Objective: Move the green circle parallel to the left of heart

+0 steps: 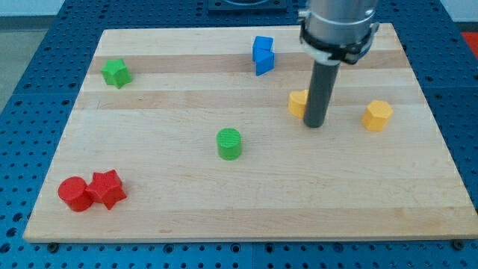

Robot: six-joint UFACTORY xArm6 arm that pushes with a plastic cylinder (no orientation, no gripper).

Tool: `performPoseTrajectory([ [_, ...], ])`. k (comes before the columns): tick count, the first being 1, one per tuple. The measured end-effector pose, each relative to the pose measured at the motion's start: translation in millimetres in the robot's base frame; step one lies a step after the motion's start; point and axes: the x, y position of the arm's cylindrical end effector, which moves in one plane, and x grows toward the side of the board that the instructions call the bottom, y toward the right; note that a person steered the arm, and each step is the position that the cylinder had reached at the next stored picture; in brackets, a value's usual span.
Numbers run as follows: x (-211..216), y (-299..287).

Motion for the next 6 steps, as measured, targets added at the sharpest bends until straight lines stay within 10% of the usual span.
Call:
performPoseTrajectory([
  [1, 35.6, -46.3],
  [6, -70.7, -60.0],
])
